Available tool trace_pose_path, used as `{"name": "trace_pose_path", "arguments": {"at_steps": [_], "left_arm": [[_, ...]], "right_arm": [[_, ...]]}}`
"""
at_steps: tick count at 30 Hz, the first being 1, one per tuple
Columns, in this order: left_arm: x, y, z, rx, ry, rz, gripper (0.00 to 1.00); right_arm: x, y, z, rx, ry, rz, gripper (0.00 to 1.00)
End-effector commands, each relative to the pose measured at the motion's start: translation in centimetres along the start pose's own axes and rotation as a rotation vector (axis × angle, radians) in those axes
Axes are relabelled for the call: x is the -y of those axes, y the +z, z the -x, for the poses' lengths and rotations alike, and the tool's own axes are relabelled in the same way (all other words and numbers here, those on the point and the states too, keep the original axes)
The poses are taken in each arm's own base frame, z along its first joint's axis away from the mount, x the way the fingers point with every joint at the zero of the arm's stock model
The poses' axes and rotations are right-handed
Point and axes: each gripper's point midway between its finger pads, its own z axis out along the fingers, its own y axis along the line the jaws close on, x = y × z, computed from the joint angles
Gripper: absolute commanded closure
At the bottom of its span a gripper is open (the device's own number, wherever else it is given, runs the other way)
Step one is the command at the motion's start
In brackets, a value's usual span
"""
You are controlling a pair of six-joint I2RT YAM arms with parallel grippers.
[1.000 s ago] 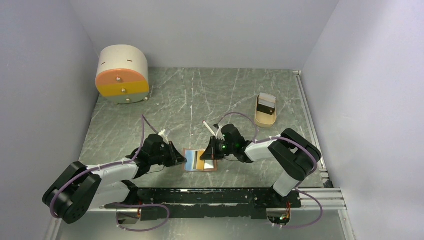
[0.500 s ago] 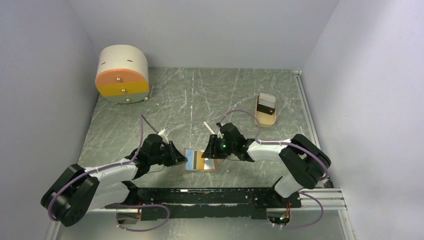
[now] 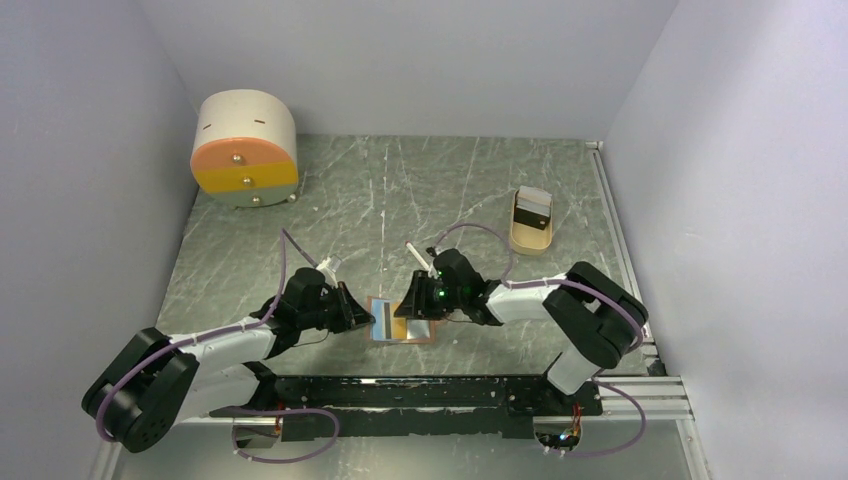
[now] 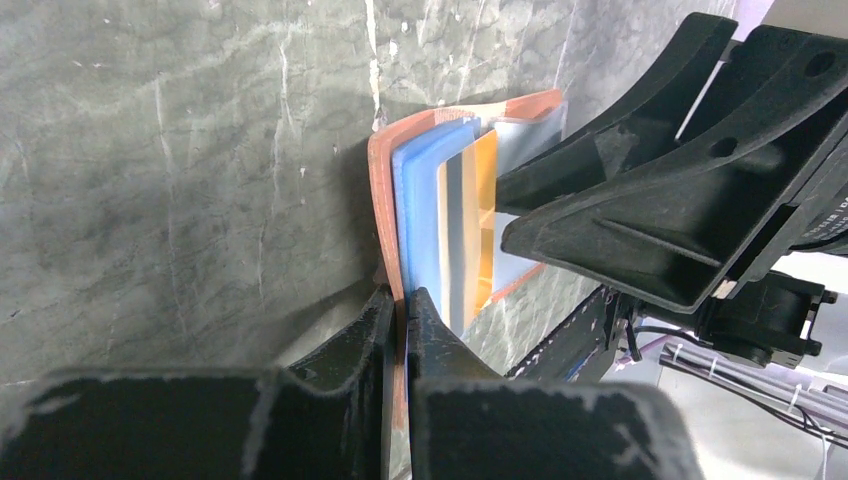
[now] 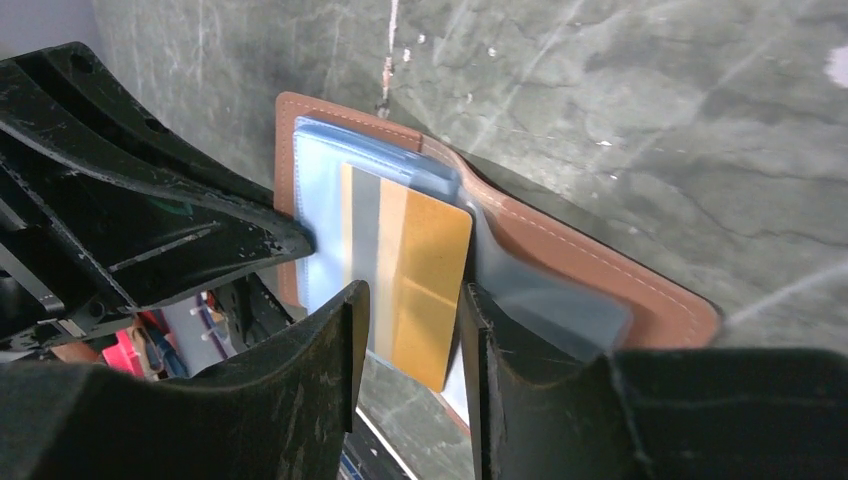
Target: Put the credit cards into the card holder
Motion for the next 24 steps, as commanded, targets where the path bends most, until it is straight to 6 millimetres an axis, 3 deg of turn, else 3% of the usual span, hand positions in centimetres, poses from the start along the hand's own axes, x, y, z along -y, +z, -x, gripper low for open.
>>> {"name": "trace_pose_path", "arguments": {"at_steps": [1,8,13,20,24], "left_arm": [[1.4,0.0,-0.2,-0.033,0.007,-0.054,0.91],[1.7,-0.2,-0.2,-0.028,0.008,-0.066,0.91],[1.9,-0.3,-0.1,-0.026,0.007,-0.069,0.91],[1.5,-0.5,0.2,-0.005,-0.002,-0.041,0.91],[1.6,-0.5,0.3,0.001,-0.007,-0.045,0.91]], "right_arm": [[-0.6,1.1,-1.3,-0.029,0.024,0.039,0.58],[-2.3,1.2,-1.5,-0.010,0.053,0.114,0.62],[-1.9,0.9,-2.0,-0.001,0.107,0.117,0.63],[0.5,0.1,-2.4,-0.008,0.077,-0.033,0.59],[0.5,-0.6,-2.3,0.013,0.049,-0.069,0.60]]}}
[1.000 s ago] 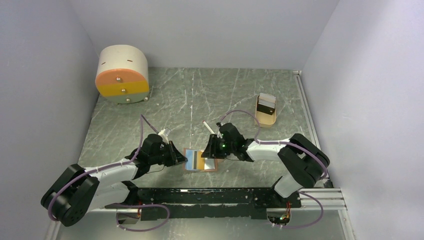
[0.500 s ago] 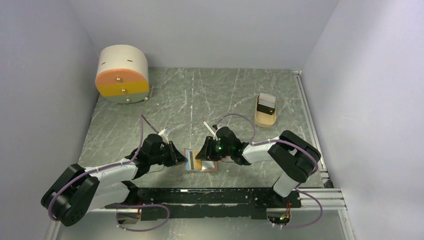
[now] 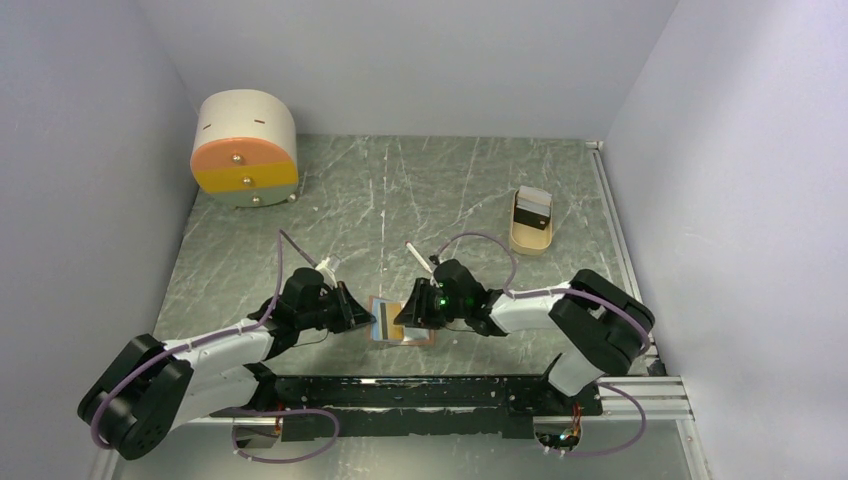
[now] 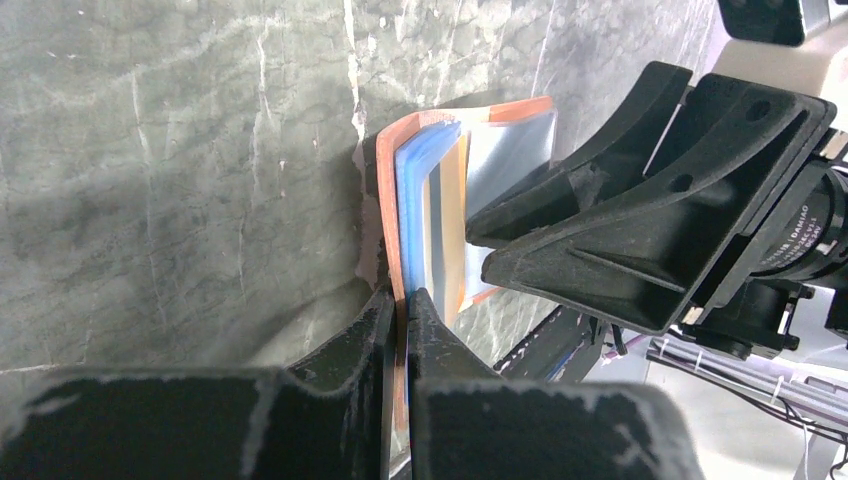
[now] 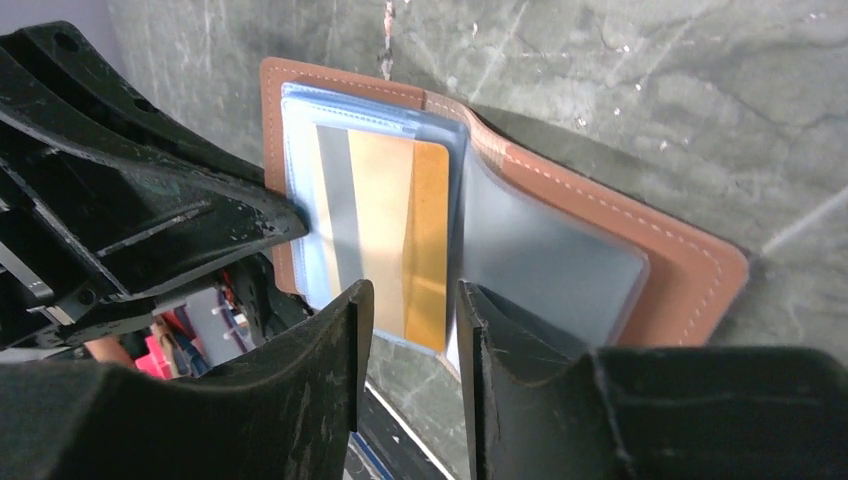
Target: Put the credit cards into the card holder
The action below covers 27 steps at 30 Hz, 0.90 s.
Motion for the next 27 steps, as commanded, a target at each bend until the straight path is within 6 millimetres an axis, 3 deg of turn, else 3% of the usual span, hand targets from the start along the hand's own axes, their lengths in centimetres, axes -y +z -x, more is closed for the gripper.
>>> {"name": "trace_pose_path", "arguments": {"at_steps": [1,15,23,27], "left_arm": [[0.9,-0.1,0.2,0.001,0.000,-0.022,0.91],[1.4,-0.3,0.1,-0.006,-0.007,-0.050,0.90],[2.5,-0.6,0.0,-0.013,0.005,-0.096,0.75],[3.1,-0.9,0.1,-0.007,0.007,-0.120,0.73]], "right_arm": [[1.2,-0.8,-0.4,0.009,-0.038,-0.103,0.61],[-3.4,1.0,-1.5,-0.017,-0.059,0.077,0.70],[-2.2,1.2,-2.3,-0.034,-0.053,0.067,0.75],[-2.0,1.1,-2.1,-0.029,-0.058,0.055,0.71]]}}
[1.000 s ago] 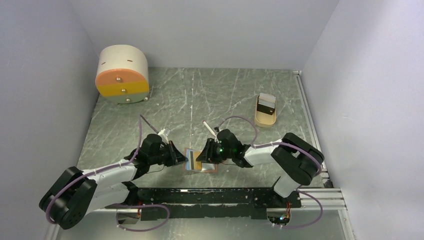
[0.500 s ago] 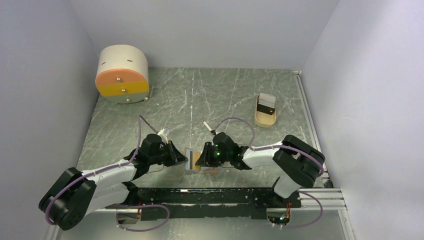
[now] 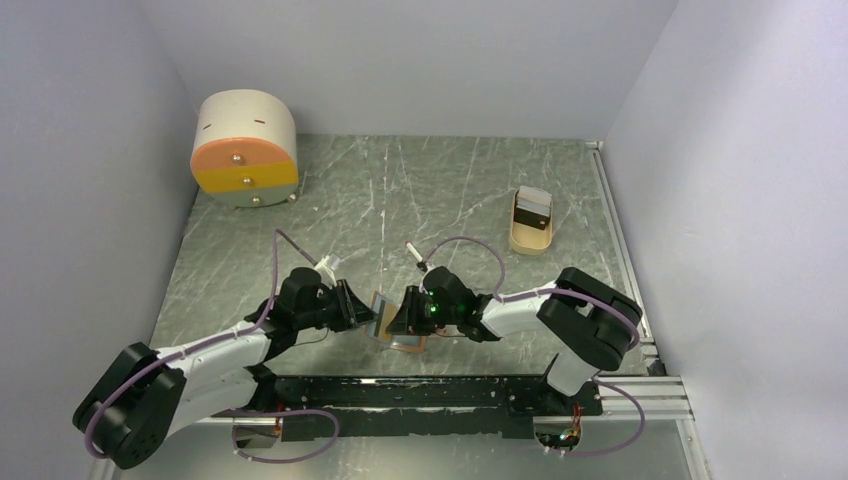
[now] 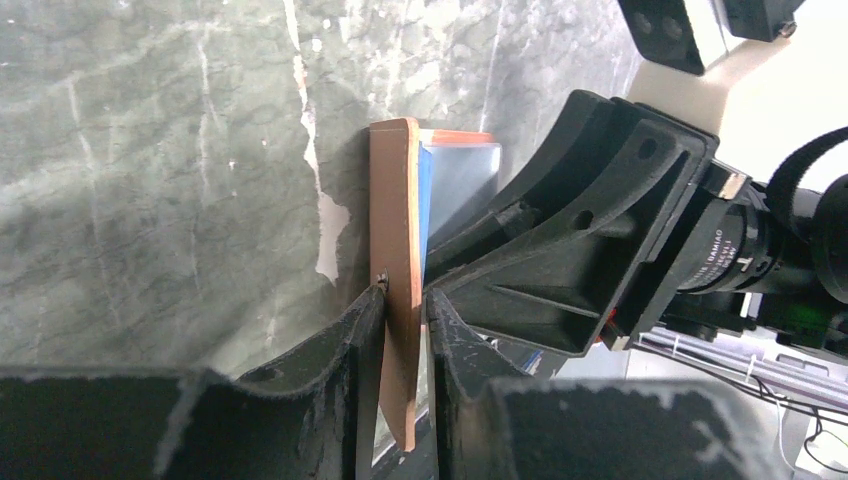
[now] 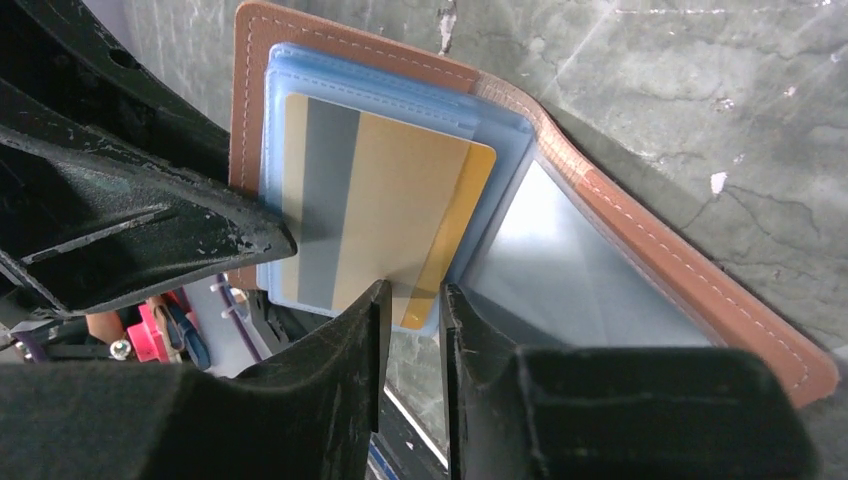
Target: Put the credit cards into the card holder
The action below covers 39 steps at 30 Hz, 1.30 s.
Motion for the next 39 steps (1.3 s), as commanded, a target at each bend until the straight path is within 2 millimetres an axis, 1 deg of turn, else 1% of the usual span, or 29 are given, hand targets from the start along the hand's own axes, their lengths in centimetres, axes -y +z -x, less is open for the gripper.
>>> {"name": "trace_pose_path", "arguments": {"at_steps": [1,4,5,8,14,16,20,22,24,28,31,35,39], "left_arm": [[1.9,-0.4,0.0,-0.009,0.014,-0.075,0.73],[2.0,-0.6,0.0,-0.006,0.015,-0.081,0.75],[2.0,-0.6,0.0,-0.005,0.016,-0.079,0.75],[2.0,-0.7,0.1,0.002,0.018,-0.078,0.75],[2.0,-0.5,0.0,-0.012,0.032,-0.075,0.84],[2.0,-0.4,0.1,-0.013,0.038,-0.070,0.86],[2.0,-0.3,0.4,-0.015,0.057,-0.055,0.85],[2.1,-0.2,0.3,-0.021,0.067,-0.061,0.87],[2.6,-0.3,0.4,-0.023,0.075,-0.084,0.91],[4.0,-0.6,0.3,-0.027,0.089,-0.163,0.91],[4.6,-0.8,0.2,-0.023,0.090,-0.201,0.91],[4.1,-0.5,0.1,-0.025,0.089,-0.185,0.91],[3.1,0.0,-0.1,-0.040,0.086,-0.143,0.91]], "right_arm": [[-0.5,-0.1,0.3,0.020,-0.014,0.017,0.70],[-0.2,-0.7,0.7,0.041,-0.031,-0.019,0.69],[0.2,-1.0,0.9,0.050,-0.034,-0.036,0.69],[0.2,-1.8,1.6,0.075,-0.047,-0.054,0.70],[0.9,-2.6,2.6,0.116,-0.084,-0.105,0.74],[1.5,-2.4,2.7,0.119,-0.092,-0.126,0.77],[2.6,-1.8,2.6,0.114,-0.106,-0.159,0.82],[3.0,-1.5,2.4,0.107,-0.107,-0.164,0.84],[3.4,-1.2,2.1,0.100,-0.102,-0.167,0.85],[3.7,-0.8,1.8,0.090,-0.096,-0.165,0.87],[3.9,-0.7,1.6,0.083,-0.097,-0.165,0.88],[4.0,-0.5,1.7,0.082,-0.100,-0.167,0.88],[4.1,-0.5,1.5,0.077,-0.100,-0.169,0.88]]}}
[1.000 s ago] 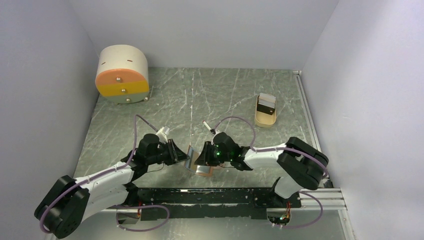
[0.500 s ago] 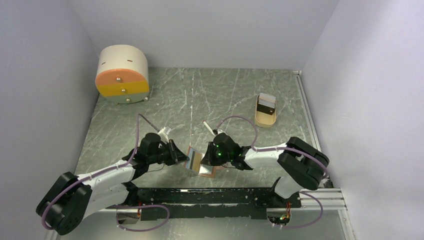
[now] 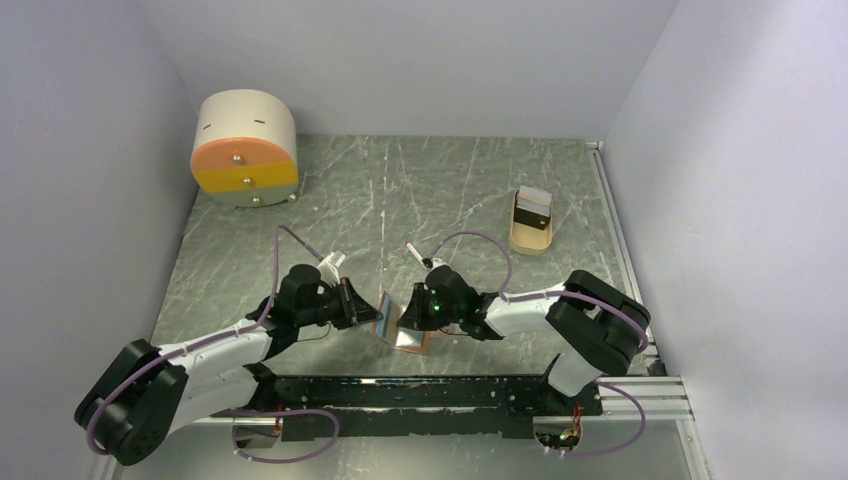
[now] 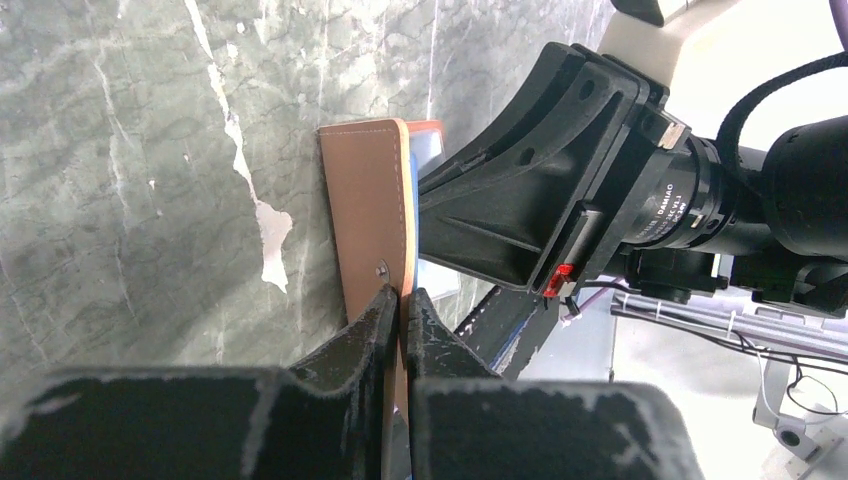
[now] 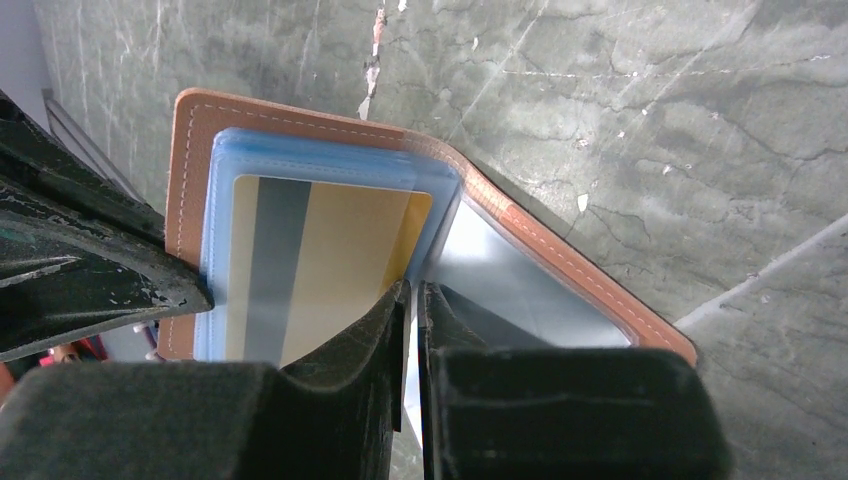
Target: Put the credit cards into the card holder
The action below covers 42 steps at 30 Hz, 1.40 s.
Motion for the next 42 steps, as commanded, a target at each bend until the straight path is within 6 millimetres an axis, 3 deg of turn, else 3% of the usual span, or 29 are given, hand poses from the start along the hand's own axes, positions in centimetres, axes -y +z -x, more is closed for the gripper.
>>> {"name": "trace_pose_path", "arguments": {"at_steps": [1,18,32,36,42], "left_arm": [[0.7,0.3,0.0,-0.011,0.030,-0.038,0.91],[-1.1,0.9,-0.7,-0.041,0.022,0.013,0.91],[-0.7,1.2,-1.5,-0.061,0.002,-0.035,0.86],[-0.6,1.1,-1.6,-0.057,-0.004,-0.044,0.91],[1.0,0.3,-0.9,0.009,-0.008,-0.124,0.91]], "right_arm": [[1.6,0.4,-0.6,-0.018,-0.009,-0.052,0.88],[1.7,0.5,-0.7,-0.022,-0.016,-0.052,0.88],[1.6,0.3,-0.7,-0.021,-0.016,-0.047,0.89],[1.5,0.3,-0.7,-0.021,-0.018,-0.046,0.89],[1.5,0.2,-0.7,-0.023,-0.021,-0.046,0.89]]}}
